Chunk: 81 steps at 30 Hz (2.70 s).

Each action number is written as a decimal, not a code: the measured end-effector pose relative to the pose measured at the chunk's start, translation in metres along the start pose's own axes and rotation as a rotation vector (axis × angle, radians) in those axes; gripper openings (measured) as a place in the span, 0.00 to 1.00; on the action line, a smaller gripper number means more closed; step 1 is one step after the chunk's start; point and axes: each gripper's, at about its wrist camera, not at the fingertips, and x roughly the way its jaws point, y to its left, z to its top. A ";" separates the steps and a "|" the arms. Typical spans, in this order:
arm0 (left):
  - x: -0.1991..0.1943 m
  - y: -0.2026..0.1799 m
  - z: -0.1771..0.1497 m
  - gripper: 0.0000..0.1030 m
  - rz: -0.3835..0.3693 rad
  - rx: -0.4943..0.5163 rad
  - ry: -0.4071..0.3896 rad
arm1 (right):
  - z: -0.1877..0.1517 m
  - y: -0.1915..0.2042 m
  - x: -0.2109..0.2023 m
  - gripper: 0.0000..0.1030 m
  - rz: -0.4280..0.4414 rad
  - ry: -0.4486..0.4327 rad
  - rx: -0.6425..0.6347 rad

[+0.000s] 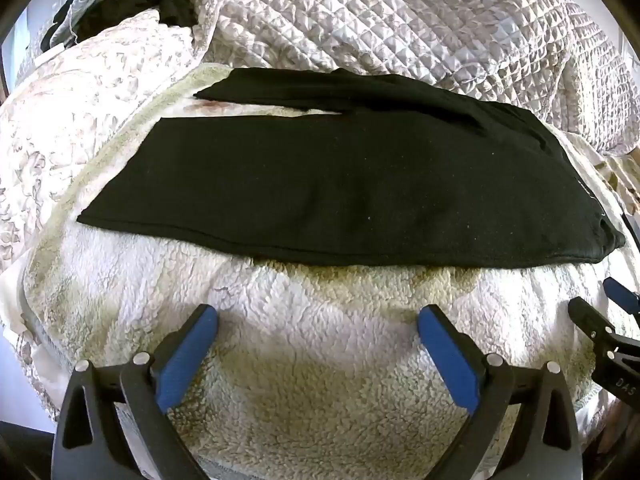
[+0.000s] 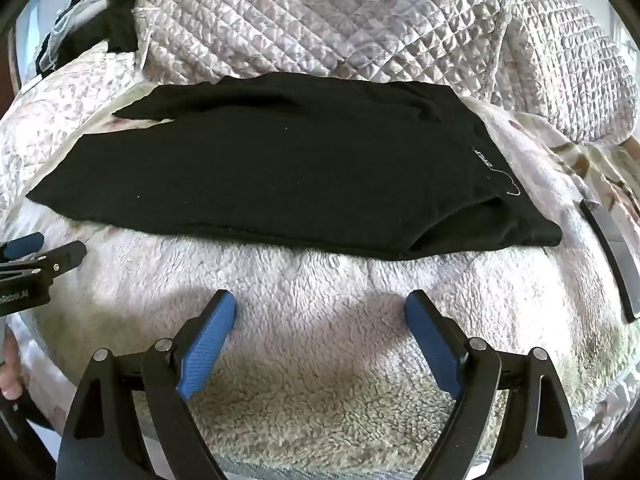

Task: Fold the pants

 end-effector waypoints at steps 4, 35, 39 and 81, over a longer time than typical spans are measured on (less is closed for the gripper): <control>0.000 0.000 0.000 0.99 0.002 -0.001 -0.001 | 0.001 0.001 0.000 0.85 -0.009 0.006 -0.008; 0.001 -0.001 -0.001 0.99 0.014 0.021 0.003 | 0.002 0.002 0.002 0.85 -0.016 0.043 0.003; 0.001 -0.001 -0.002 0.99 0.014 0.022 0.002 | 0.001 0.001 0.002 0.85 -0.016 0.041 0.003; 0.001 -0.002 -0.001 0.99 0.016 0.023 0.004 | 0.001 0.001 0.001 0.86 -0.018 0.042 0.003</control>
